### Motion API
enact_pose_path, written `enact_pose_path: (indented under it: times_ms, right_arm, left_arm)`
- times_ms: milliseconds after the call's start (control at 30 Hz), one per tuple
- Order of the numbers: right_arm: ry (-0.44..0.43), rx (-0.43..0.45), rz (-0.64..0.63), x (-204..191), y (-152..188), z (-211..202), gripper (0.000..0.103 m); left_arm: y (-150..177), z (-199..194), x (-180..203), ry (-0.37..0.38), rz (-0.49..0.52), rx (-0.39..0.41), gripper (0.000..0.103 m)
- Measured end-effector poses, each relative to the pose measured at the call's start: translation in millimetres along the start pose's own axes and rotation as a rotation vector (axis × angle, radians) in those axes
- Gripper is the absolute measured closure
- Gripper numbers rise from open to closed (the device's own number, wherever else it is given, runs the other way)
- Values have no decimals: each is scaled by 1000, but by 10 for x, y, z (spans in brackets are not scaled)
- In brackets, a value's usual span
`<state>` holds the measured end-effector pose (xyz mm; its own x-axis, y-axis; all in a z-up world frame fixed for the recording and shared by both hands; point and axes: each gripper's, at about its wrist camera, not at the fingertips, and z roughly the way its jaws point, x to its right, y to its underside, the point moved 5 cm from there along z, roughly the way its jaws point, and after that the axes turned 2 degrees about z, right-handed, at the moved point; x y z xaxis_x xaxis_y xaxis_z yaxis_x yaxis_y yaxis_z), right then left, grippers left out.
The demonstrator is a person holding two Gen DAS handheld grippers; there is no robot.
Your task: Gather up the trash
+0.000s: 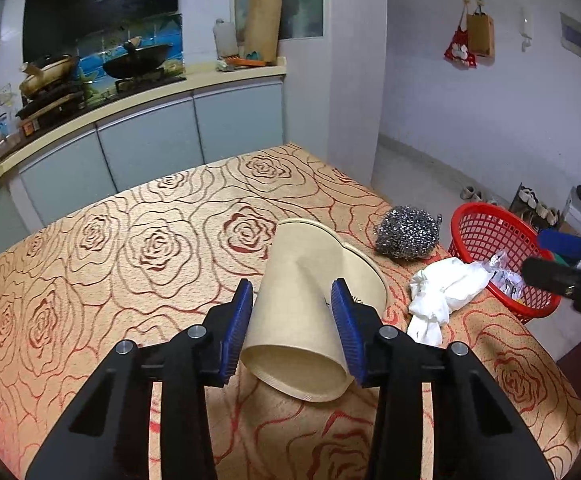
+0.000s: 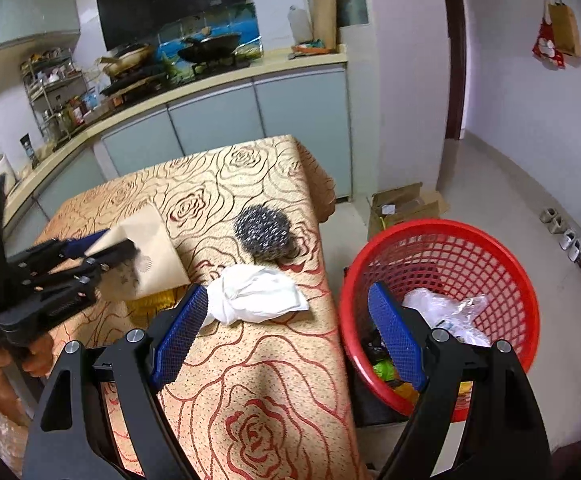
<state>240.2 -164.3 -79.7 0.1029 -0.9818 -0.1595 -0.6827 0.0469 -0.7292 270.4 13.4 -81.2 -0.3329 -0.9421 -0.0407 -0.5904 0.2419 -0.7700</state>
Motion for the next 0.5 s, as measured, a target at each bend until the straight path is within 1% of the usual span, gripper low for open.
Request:
enact_pose_path:
  times_ms: [233, 433, 467, 500]
  right_arm:
    - [-5, -53, -44, -134, 72, 246, 23]
    - [-1, -89, -76, -254, 89, 469, 23]
    - [-3, -94, -80, -270, 88, 499, 23]
    - [-4, -100, -84, -285, 84, 530, 23]
  left_arm:
    - [3, -295, -227, -32, -35, 41, 63]
    - [-41, -492, -334, -57, -50, 74, 64]
    - [-42, -505, -339, -60, -51, 76, 69]
    - [-44, -522, -357, -64, -57, 76, 85]
